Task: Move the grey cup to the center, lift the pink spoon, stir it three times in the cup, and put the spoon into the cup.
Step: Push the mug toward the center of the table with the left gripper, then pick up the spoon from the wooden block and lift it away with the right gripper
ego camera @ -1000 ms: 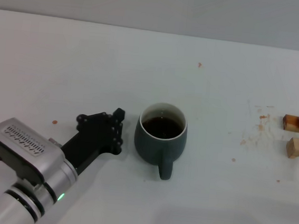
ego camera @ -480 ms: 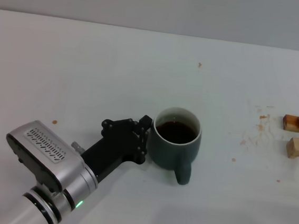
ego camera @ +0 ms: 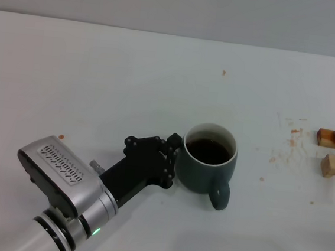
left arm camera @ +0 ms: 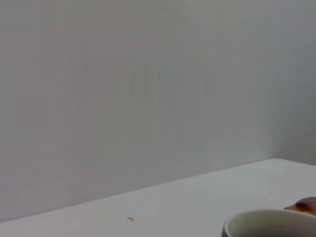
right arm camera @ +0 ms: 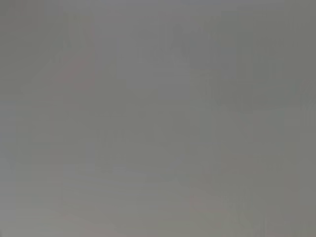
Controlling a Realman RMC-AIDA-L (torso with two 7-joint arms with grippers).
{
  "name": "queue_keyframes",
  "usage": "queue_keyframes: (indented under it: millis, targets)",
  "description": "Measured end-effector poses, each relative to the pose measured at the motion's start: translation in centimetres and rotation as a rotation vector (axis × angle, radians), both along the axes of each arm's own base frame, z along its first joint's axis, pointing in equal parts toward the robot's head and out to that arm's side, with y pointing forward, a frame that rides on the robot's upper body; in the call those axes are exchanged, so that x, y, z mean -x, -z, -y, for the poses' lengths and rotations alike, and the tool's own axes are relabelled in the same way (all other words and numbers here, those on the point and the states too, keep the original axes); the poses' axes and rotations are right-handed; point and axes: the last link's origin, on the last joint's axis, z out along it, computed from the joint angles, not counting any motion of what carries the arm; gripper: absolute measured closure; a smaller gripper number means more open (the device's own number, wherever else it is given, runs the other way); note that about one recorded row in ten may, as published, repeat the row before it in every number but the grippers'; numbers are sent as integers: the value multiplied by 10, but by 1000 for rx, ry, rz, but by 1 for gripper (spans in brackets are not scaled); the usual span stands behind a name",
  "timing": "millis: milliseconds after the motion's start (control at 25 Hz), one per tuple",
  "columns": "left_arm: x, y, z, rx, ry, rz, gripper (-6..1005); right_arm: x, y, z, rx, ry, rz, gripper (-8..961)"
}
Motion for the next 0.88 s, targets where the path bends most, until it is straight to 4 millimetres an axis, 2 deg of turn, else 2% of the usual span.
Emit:
queue_keyframes:
  millis: [200, 560, 880]
  targets:
    - [5, -3, -2, -18, -4, -19, 1001, -2, 7, -3, 39, 25, -23, 230]
    - [51, -34, -15, -162, -134, -91, 1001, 2, 21, -2, 101, 37, -66, 235]
    - [57, -37, -17, -177, -150, -105, 1001, -2, 34, -18, 182, 69, -87, 240]
